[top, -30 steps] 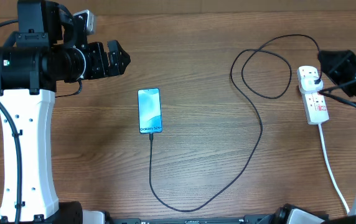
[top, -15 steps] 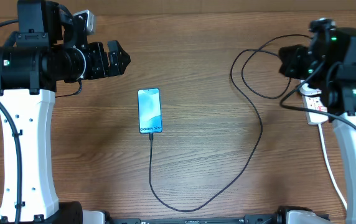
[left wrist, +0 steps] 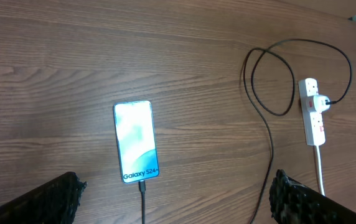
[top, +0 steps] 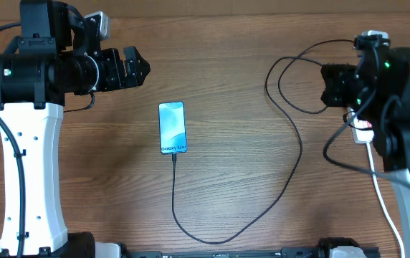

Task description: Plug charger to phone and switch on socket

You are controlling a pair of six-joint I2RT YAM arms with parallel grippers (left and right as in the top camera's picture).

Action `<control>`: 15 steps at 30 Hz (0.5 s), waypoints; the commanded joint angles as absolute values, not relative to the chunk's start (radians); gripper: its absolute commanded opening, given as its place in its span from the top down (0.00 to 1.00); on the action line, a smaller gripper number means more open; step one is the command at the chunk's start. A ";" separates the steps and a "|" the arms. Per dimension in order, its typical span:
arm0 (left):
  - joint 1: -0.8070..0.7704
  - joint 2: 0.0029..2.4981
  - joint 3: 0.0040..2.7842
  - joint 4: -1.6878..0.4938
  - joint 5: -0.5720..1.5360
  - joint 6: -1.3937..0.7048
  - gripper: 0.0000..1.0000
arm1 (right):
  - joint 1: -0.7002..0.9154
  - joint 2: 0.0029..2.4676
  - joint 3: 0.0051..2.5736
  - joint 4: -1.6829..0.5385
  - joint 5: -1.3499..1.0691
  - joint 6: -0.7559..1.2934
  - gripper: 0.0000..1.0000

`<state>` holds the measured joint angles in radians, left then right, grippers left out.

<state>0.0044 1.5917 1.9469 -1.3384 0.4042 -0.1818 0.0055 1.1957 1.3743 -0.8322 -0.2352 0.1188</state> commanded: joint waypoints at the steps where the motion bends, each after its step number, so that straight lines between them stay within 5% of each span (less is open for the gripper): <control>1: 0.006 1.597 1.956 -1.335 0.408 -0.187 0.00 | 0.005 1.146 1.406 -0.846 -0.246 0.095 0.96; 15: 0.006 1.597 1.956 -1.335 0.408 -0.187 0.00 | 0.004 1.011 1.227 -0.753 -0.266 0.081 0.96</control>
